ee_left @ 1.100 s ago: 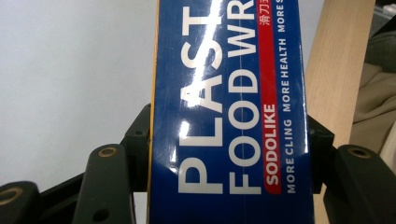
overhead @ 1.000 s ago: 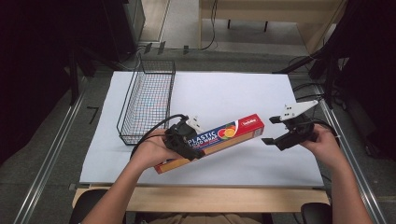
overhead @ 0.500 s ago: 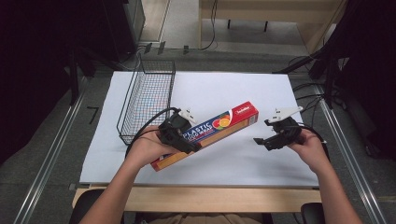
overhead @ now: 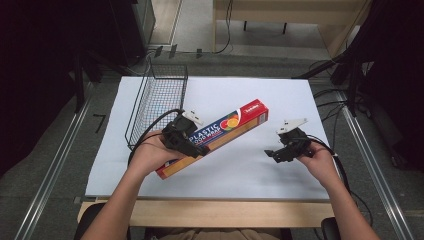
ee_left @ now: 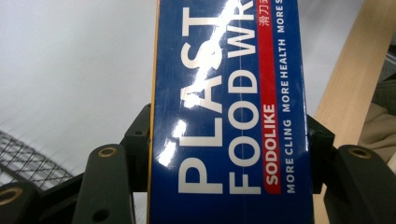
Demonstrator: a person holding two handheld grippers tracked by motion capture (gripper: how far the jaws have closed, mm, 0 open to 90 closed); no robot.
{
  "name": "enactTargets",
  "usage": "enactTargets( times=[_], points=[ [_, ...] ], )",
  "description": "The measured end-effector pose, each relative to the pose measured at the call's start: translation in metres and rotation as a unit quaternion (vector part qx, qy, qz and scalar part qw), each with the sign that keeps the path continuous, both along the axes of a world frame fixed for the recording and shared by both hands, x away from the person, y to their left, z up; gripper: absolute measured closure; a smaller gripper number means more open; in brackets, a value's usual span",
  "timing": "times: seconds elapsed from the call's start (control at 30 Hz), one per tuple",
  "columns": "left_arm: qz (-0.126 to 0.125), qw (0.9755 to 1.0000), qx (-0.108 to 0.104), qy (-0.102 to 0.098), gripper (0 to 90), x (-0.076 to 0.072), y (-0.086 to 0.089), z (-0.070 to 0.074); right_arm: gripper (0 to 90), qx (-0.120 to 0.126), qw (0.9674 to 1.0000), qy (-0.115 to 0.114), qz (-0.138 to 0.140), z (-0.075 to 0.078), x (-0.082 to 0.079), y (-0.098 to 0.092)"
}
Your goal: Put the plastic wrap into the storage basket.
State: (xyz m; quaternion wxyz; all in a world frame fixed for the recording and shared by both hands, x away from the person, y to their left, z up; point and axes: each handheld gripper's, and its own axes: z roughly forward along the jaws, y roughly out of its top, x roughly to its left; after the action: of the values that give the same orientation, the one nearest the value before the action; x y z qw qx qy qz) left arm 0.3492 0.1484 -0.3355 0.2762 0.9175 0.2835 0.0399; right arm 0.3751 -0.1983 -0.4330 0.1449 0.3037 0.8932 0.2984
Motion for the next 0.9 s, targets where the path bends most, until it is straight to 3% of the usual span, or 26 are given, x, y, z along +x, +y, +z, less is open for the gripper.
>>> enactTargets(
  times=[0.23, 0.47, 0.53, 0.63, 0.8, 0.9],
  points=[
    [0.041, 0.9991, 0.004, -0.001, 40.2, 0.012, 0.012, 0.008, 18.3, 0.001, 1.0000, 0.000, 0.003, -0.001, 0.001, 0.002],
    [0.091, 0.9958, 0.000, 0.008, 40.2, 0.028, 0.025, 0.013, 18.3, -0.001, 1.0000, -0.002, 0.001, -0.002, 0.001, 0.002],
    [0.100, 0.9949, 0.001, 0.007, 40.2, 0.032, 0.028, 0.015, 18.3, -0.002, 1.0000, -0.003, 0.004, -0.002, 0.002, 0.002],
    [0.109, 0.9939, 0.016, -0.010, 40.2, 0.035, 0.030, 0.017, 18.3, -0.004, 1.0000, -0.004, 0.003, -0.003, 0.002, 0.002],
    [0.123, 0.9923, 0.012, -0.002, 40.2, 0.044, 0.035, 0.017, 18.3, -0.007, 1.0000, -0.005, 0.003, -0.003, 0.001, 0.002],
    [0.142, 0.9898, 0.012, 0.000, 40.2, 0.050, 0.039, 0.016, 18.3, -0.009, 0.9999, -0.005, 0.004, -0.003, 0.001, 0.002]
  ],
)
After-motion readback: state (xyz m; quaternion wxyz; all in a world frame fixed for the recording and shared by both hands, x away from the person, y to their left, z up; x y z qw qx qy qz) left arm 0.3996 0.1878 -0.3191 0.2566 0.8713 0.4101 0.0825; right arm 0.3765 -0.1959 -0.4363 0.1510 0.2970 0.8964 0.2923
